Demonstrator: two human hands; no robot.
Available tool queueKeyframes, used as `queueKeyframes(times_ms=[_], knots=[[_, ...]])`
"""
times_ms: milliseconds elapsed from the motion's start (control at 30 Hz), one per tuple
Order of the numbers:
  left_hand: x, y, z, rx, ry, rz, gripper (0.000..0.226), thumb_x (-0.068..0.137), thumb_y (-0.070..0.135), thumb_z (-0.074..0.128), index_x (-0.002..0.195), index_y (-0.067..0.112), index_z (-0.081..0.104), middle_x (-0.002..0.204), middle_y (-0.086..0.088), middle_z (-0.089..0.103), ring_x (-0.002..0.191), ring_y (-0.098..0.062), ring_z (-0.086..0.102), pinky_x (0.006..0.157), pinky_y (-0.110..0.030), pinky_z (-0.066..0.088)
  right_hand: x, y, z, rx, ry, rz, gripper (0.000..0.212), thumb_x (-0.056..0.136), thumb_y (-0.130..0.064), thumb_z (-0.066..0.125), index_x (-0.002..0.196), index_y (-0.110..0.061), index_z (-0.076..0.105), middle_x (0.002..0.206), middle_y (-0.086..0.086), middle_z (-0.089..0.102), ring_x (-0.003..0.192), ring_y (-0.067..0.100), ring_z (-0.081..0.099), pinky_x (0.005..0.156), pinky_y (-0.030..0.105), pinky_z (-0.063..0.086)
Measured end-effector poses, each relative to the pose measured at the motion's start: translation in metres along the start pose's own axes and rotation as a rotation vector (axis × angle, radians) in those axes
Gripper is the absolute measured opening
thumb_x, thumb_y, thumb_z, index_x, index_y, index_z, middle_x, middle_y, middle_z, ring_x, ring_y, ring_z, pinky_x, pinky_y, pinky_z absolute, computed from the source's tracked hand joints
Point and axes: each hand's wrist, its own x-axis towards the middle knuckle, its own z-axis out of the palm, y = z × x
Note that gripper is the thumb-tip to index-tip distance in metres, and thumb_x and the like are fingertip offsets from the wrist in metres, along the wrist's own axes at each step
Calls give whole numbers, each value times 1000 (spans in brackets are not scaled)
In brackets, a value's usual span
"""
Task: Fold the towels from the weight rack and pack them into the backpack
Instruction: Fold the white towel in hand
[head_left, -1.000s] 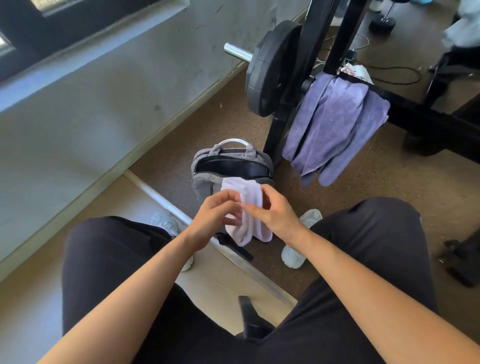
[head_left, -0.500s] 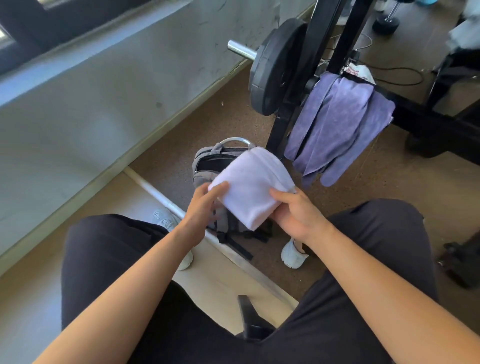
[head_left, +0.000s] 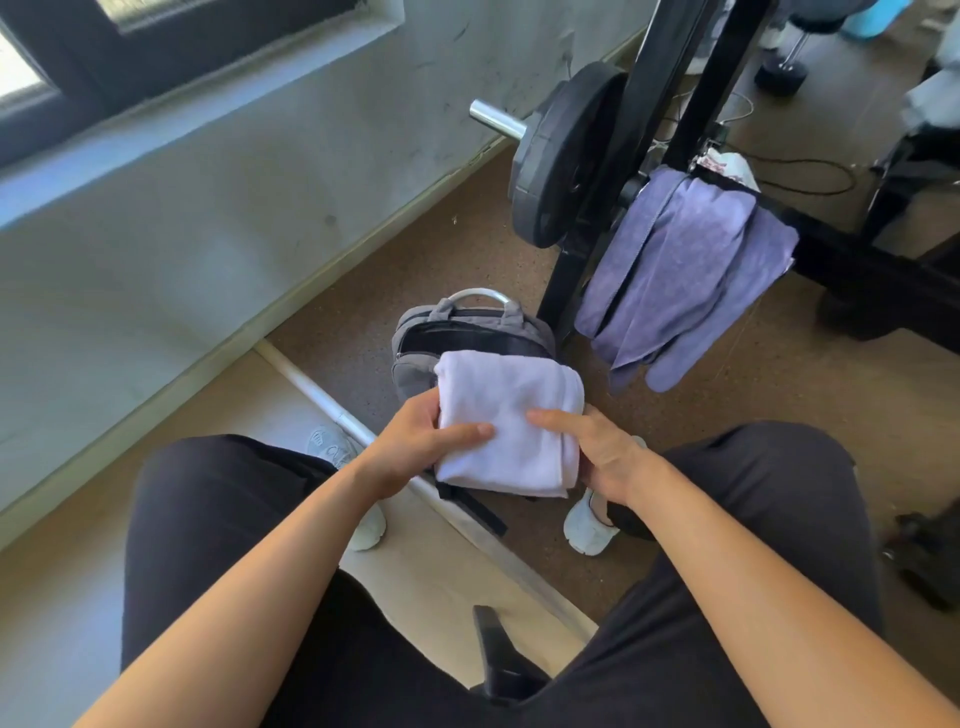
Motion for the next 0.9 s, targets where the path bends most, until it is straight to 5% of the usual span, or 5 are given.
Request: queueKeyframes(times_ms=[300,533,700,800,900], knots=[[7,-10,-19,-320,-158,118,50,94,2,62,141,13,51,137,-18,64,125,-35,63,102,-47,53,-3,-11,-9,-98,-73,-130,46,87,-1,67,133,-7,61,127,16,69,120,33,65,104,47,52],[5,-8,-21,-508,-178,106,32,81,-9,55,98,14,69,104,-14,74,94,-30,71,79,-38,60,-13,-13,-7,-175,-206,-240,47,92,1,58,139,-7,57,131,10,68,122,23,64,98,38,56],[9,-8,-23,-526,-261,69,18,68,12,69,85,12,64,118,-23,62,102,-37,59,80,-44,49,-9,-9,-7,-397,-98,-398,32,100,6,47,125,3,67,123,14,72,117,26,68,88,32,57],[9,-2,-24,-495,-271,-69,32,67,38,70,83,11,62,98,-18,56,82,-31,54,68,-38,40,-3,-2,-10,-525,-33,-512,33,96,11,50,117,-1,72,117,11,74,112,23,69,89,34,58],[9,-7,-17,-237,-91,-56,31,70,38,79,72,21,54,78,-7,53,71,-21,51,60,-32,39,1,3,-9,-661,-40,-535,36,95,12,51,108,-9,78,123,5,70,118,17,64,101,39,54]])
